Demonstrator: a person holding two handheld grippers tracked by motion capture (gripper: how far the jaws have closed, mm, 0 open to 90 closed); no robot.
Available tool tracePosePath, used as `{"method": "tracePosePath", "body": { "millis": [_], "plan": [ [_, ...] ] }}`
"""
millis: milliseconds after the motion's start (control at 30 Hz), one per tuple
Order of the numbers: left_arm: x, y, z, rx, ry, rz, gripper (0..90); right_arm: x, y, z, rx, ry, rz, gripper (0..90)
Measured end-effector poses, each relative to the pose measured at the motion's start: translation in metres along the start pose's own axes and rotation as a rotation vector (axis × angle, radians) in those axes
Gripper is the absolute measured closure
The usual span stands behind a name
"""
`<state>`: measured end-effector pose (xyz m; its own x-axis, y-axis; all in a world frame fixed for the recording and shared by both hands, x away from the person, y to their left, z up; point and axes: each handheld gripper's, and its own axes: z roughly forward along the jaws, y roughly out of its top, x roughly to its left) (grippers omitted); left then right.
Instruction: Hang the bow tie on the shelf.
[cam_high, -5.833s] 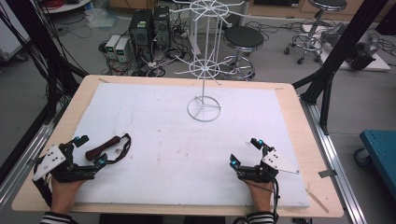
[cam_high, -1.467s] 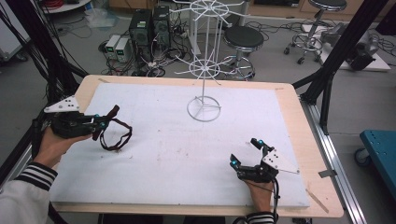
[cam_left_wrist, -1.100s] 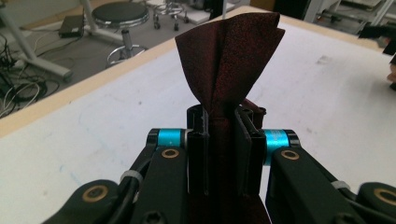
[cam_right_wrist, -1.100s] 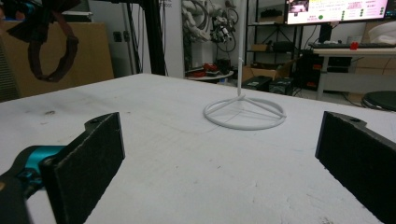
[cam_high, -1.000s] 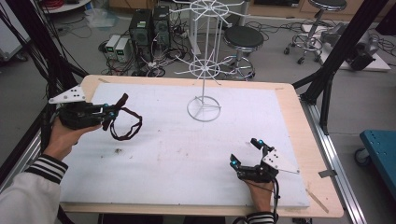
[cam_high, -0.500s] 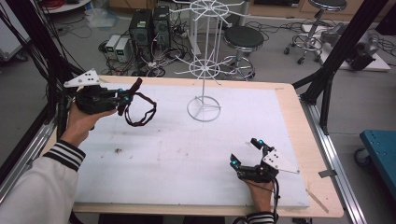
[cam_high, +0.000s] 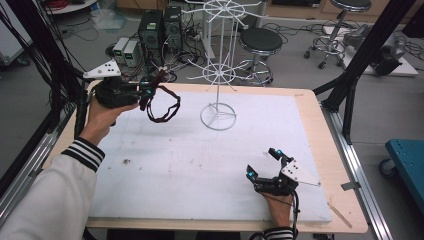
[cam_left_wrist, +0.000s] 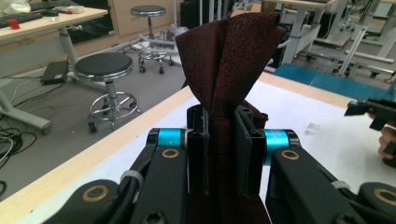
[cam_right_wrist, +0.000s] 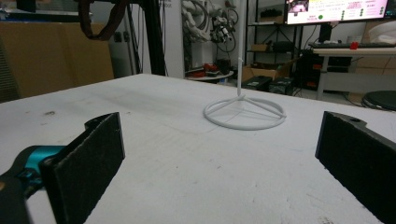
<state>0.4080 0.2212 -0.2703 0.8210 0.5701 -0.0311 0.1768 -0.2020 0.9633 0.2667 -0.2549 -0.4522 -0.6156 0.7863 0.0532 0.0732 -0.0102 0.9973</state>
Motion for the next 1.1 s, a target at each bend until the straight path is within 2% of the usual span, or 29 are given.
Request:
{"method": "tracePosePath", "body": {
  "millis": [400,833,1100],
  "plan": [
    [-0.005,0.013,0.014,-0.012,-0.027,0.014,77.1,0.000,0.000,0.000,0.000,0.000,0.000,0.6],
    [0.007,0.030,0.038,-0.039,-0.040,-0.002,77.2,0.000,0.000,0.000,0.001,0.001,0.006,0.6],
    [0.015,0.038,0.054,-0.052,-0.031,-0.005,77.2,0.000,0.000,0.000,0.001,0.001,0.010,0.6]
  ]
}}
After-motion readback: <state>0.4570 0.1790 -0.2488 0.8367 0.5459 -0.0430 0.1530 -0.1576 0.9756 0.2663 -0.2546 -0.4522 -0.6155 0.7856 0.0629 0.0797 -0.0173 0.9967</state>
